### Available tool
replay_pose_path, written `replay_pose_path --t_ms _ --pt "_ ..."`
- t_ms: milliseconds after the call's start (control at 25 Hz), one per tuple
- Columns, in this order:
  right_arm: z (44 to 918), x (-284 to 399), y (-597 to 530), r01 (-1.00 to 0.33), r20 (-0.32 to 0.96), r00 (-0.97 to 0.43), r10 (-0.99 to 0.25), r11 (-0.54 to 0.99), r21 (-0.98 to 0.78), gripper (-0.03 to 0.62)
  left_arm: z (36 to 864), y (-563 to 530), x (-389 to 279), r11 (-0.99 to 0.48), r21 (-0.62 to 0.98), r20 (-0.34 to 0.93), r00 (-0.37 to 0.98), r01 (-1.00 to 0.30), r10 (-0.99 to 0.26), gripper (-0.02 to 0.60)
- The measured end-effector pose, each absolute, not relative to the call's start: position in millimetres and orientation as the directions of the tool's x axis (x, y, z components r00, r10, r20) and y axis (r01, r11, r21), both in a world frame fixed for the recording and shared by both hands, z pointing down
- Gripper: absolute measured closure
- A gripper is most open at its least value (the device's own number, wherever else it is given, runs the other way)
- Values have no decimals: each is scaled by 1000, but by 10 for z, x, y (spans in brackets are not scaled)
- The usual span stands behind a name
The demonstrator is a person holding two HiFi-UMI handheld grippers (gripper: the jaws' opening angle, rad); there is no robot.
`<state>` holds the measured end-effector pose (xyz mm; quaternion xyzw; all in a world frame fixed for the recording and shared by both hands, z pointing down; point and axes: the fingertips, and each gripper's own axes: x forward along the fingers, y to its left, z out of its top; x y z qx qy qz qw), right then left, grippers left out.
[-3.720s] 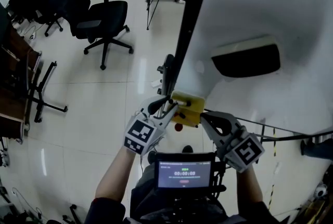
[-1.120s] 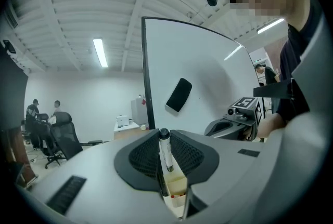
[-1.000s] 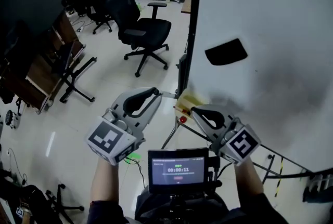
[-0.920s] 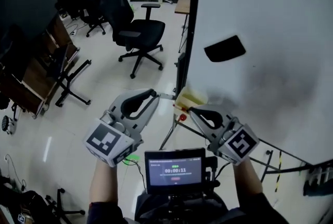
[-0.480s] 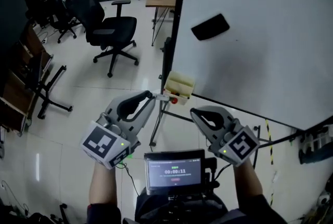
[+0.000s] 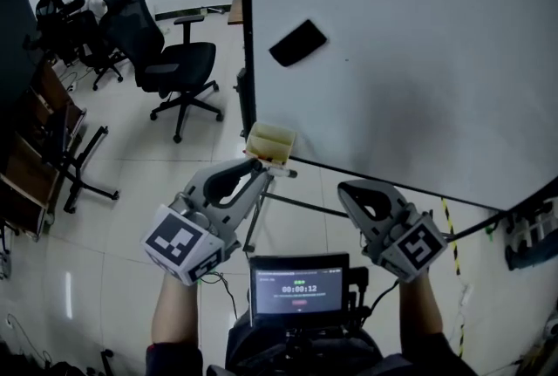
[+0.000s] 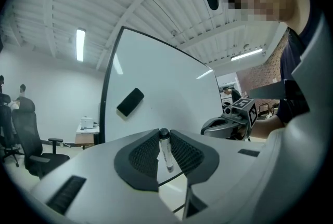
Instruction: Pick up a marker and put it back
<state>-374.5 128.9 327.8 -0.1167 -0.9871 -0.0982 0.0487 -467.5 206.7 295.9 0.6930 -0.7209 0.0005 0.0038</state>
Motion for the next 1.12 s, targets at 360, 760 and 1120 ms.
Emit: replay_pose_path --t_ms 360,760,1120 --pt "3320 -2486 134 248 77 -968 238 951 184 583 2866 808 -3413 37 -60 36 -40 -997 -999 511" --pt "3227 -1466 -859 212 34 -977 209 968 136 583 2839 -92 -2319 -5 -80 84 -2 -997 -996 511" --pt "3213 -1469 -947 150 45 -988 145 977 154 583 2883 -286 -2328 -105 -63 76 100 -992 -992 511"
